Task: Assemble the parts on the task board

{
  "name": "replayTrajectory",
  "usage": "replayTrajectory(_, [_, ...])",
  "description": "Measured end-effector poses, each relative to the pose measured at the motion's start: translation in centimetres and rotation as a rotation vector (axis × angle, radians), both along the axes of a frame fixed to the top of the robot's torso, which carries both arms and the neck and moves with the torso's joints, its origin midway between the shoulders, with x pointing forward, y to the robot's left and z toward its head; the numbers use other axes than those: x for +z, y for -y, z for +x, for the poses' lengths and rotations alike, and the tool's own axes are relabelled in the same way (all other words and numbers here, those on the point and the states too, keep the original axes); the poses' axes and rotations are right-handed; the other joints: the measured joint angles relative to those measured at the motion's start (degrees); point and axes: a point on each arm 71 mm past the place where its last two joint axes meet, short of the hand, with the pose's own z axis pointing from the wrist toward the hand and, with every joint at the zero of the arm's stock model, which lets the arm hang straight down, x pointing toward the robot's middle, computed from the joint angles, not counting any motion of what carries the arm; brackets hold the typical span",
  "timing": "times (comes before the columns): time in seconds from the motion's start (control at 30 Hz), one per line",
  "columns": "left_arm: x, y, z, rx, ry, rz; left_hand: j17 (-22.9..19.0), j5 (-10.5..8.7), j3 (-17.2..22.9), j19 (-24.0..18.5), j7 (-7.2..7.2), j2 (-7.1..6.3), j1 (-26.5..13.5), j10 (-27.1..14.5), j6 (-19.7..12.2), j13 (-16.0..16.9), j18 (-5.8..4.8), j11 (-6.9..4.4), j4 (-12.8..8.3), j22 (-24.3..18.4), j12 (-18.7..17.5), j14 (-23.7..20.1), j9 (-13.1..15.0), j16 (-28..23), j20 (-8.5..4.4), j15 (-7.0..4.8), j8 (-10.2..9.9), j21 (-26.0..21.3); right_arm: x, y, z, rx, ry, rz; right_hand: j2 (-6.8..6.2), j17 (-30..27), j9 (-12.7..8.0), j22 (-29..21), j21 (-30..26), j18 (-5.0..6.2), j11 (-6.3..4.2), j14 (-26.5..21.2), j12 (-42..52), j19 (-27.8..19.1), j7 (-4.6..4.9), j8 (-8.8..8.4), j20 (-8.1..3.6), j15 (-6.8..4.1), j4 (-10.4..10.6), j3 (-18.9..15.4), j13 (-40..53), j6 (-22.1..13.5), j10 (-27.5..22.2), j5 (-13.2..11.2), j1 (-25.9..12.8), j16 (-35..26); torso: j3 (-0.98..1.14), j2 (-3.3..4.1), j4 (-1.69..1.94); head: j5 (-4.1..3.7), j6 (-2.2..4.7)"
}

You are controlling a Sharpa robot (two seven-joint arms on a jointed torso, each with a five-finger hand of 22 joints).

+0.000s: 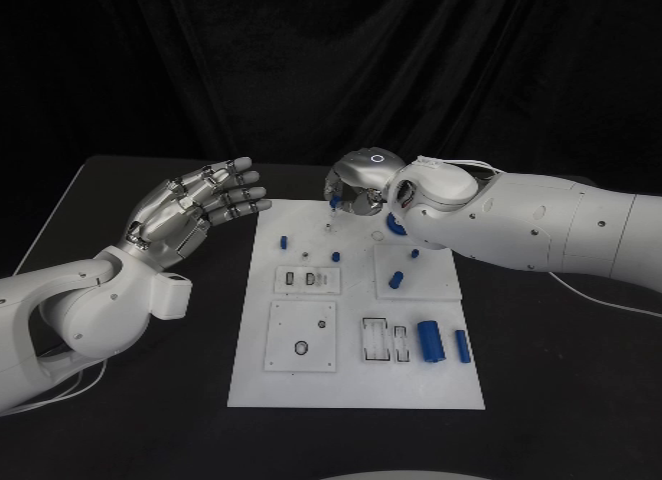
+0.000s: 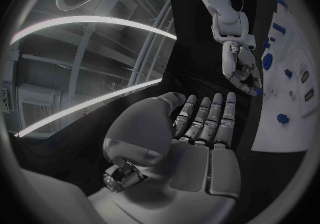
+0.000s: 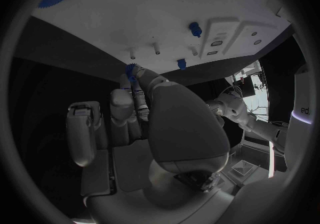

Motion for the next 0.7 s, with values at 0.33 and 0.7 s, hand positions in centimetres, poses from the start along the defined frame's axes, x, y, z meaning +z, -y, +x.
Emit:
replayTrajectory(0.33, [0.0,0.1,0.1,-0.005,-0.001,-0.003,0.0,0.00,0.4,0.0,0.00,0.00,0.0,0.0,0.0,0.0,0.00,0.00,0.1,0.0,0.0,0.0,0.0,0.0,0.00,0.00,0.0,0.0,-0.8,0.1,0.1,-0.004,-0.009,-0.010,-0.30,-0.4,0.2,0.0,0.0,0.00,0.00,-0.1,-0.1,0.0,0.00,-0.27,0.02,0.13,0.0,0.0,0.0,0.0,0.0,0.0,-0.3,-0.2,-0.01,-0.02,0.05,-0.31,-0.31])
replayTrajectory(0.7, [0.0,0.1,0.2,-0.008,-0.002,-0.005,0.0,0.00,0.4,0.0,0.00,0.00,0.0,0.0,0.0,0.0,0.00,0.00,0.1,0.0,0.0,-0.2,0.0,0.0,0.00,0.21,0.0,0.0,-1.6,-0.1,0.4,-0.006,-0.018,-0.014,-0.30,-0.6,0.3,0.0,0.0,0.00,0.01,-0.3,-0.4,-0.2,0.00,-0.28,0.21,0.34,0.2,-0.1,0.0,0.0,0.0,0.0,-0.3,-0.5,0.03,-0.01,0.13,-0.34,-0.45])
